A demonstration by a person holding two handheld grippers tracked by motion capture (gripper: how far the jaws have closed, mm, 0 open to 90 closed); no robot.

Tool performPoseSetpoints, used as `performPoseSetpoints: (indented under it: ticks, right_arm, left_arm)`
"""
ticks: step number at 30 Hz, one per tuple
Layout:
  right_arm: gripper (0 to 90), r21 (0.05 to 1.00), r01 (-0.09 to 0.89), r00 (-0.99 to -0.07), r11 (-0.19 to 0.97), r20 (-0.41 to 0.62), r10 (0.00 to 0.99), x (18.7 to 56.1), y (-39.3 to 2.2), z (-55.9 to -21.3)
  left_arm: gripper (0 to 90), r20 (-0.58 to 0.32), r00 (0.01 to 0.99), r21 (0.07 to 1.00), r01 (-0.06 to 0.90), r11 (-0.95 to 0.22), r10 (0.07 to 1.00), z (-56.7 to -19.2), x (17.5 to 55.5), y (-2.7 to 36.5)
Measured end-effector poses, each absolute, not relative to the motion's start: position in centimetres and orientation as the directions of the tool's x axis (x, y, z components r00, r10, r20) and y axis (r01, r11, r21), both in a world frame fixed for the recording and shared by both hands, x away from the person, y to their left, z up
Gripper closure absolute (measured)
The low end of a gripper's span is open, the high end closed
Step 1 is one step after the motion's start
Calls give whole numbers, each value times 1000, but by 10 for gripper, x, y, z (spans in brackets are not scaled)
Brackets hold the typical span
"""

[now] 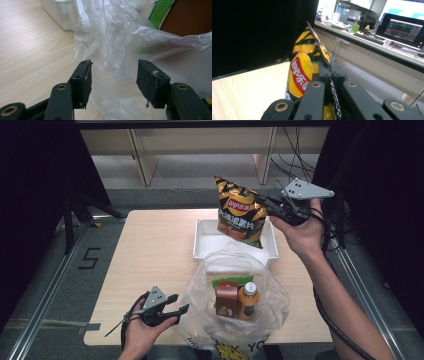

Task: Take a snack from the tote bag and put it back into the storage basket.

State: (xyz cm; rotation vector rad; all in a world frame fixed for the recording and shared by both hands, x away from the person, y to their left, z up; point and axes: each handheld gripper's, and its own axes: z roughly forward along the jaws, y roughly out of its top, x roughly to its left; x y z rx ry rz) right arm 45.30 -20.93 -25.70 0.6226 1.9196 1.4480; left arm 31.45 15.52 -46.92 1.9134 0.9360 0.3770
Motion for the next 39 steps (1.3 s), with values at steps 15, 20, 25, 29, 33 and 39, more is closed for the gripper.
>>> performPoseSetpoints:
  ticks: [15,20,25,29,33,39]
  right_arm:
    - [900,964,16,-663,265,-188,725,470,-204,-261]
    - [900,960,21,-671,278,-193,716,474,-203,-262]
    - [900,962,23,-663,271,-188,725,478,-201,-262]
    - [900,959,19,-664,283,-199,721,482,-199,-263]
    - [900,959,46,-663,278,-179,727,487,-196,-267]
    - [900,957,55,-656,285,-181,732,493,-195,-272]
  left_arm:
    - [450,-109,662,852,446,-274,741,-469,314,156]
    - [450,-108,662,853,445,-273,741,-469,315,156]
    - [450,-110,660,853,447,-270,743,-469,314,157]
    - [450,-133,653,852,459,-251,745,-469,313,156]
    - [450,-159,647,849,475,-232,746,-470,312,155]
    - [450,-129,660,851,457,-259,740,-470,313,157]
